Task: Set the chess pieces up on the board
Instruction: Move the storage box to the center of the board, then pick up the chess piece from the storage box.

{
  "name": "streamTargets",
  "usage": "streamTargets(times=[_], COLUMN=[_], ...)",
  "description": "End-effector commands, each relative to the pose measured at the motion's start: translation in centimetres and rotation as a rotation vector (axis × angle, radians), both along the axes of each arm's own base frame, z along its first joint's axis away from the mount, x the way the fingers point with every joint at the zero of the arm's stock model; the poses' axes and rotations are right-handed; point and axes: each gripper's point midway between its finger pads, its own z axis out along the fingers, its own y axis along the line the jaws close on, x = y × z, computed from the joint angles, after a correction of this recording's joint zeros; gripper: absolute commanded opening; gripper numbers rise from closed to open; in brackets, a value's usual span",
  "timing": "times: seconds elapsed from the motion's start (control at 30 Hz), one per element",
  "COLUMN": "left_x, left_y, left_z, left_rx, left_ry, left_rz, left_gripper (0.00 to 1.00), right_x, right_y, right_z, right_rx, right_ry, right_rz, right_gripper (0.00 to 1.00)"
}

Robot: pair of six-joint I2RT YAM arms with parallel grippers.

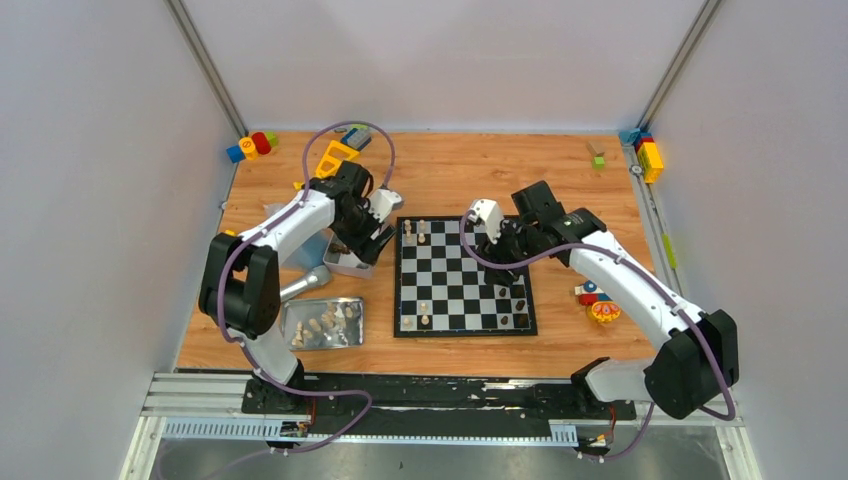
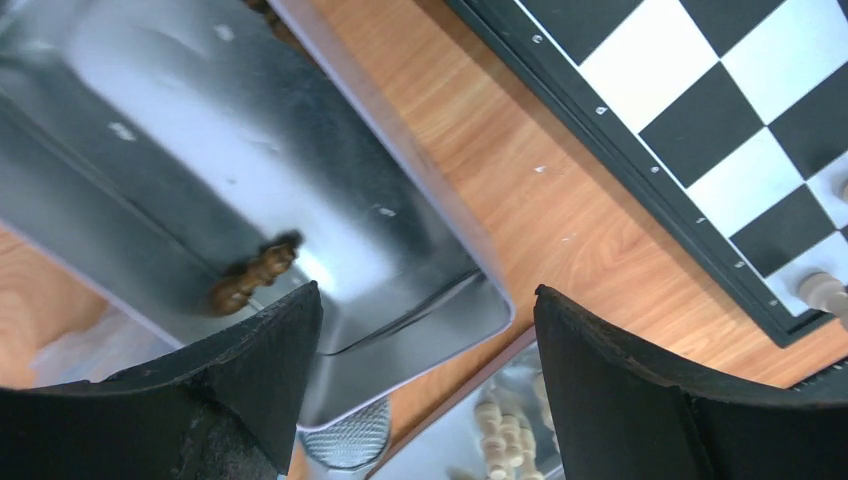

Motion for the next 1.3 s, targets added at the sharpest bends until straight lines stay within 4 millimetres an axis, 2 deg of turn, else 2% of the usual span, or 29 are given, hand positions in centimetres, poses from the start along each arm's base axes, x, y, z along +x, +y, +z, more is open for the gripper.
streamTargets(times=[0.0,0.37,0.47,0.7,0.83,1.0,1.13,1.2,1.27], left_x=[-1.5,-6.8,-8.0,-9.2,-7.8,-3.1,0.2,1.5,1.9], left_y=[-2.0,-2.9,-3.3,-4.9,-3.7,-0.8,1.4,2.3,2.3], left_z=[-0.6,-2.2,-2.0,0.7,1.2,2.1,2.7,2.8,2.7], left_rx=[-0.117,-0.207,-0.244,-0.365,-0.296,-0.131,0.002,0.059,0.072], left_ry=[0.100,0.300,0.340,0.363,0.273,0.008,-0.138,-0.176,-0.173], left_rz=[0.030,0.014,0.003,-0.052,-0.025,0.041,0.081,0.088,0.072], left_gripper=[0.85,0.85,0.85,0.86,0.89,0.92,0.90,0.89,0.86], right_x=[-0.2,-0.7,-0.6,0.4,1.3,2.9,4.0,4.3,4.5], right_y=[0.2,-0.8,-1.1,-1.6,-1.8,-1.8,-2.0,-2.0,-2.0], right_z=[0.7,-1.2,-1.5,-2.0,-1.9,-1.3,-1.1,-1.1,-1.1], right_rx=[0.049,0.008,0.001,-0.010,-0.003,0.016,0.022,0.025,0.031], right_ry=[-0.029,-0.014,-0.010,0.002,0.003,0.001,-0.004,-0.001,0.003], right_rz=[-0.006,-0.018,-0.025,-0.038,-0.046,-0.060,-0.070,-0.072,-0.072], right_gripper=[0.51,0.51,0.51,0.50,0.50,0.50,0.50,0.50,0.50])
